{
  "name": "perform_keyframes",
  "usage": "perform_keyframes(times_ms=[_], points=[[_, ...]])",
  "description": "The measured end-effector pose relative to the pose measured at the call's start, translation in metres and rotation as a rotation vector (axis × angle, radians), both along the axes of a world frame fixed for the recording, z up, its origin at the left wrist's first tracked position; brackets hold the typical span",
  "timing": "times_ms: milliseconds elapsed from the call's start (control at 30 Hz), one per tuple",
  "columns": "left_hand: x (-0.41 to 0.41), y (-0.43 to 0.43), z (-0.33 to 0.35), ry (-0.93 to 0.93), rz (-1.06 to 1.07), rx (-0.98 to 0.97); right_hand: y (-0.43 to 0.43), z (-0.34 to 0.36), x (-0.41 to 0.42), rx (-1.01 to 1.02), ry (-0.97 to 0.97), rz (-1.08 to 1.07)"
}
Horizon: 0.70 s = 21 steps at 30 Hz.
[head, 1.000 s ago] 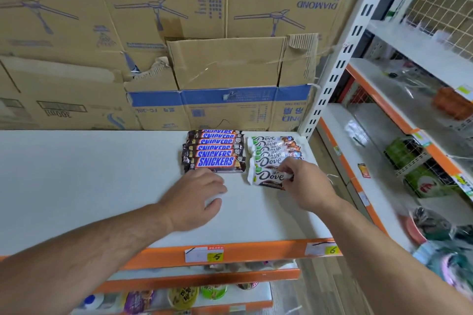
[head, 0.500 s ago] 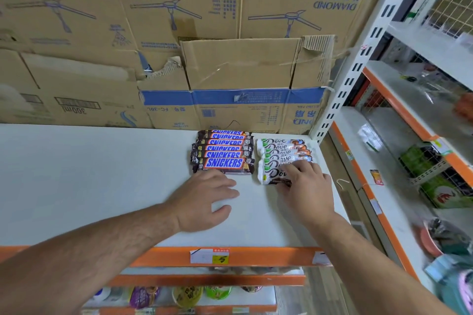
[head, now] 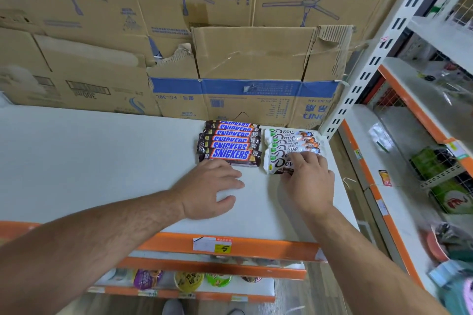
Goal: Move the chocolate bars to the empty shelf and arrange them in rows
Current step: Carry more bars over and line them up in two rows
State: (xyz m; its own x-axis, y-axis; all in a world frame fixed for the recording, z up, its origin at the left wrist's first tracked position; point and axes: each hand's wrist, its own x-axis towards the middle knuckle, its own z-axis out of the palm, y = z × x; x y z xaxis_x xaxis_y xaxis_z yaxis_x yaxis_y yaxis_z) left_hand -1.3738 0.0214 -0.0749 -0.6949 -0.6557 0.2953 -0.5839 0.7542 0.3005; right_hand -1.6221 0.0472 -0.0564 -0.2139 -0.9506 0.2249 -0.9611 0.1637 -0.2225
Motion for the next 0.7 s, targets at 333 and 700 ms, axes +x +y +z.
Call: perform_keyframes(times_ms=[333,700], points=[[-0.001,0.013,0.005,0.006,0.042,0.031,0.043,-0.006,0.044,0.035,-0.011,0.150],[0.150,0.034,0.035,-0.044,0.461,0.173,0.048,0.027,0.177,0.249,-0.084,0.250]])
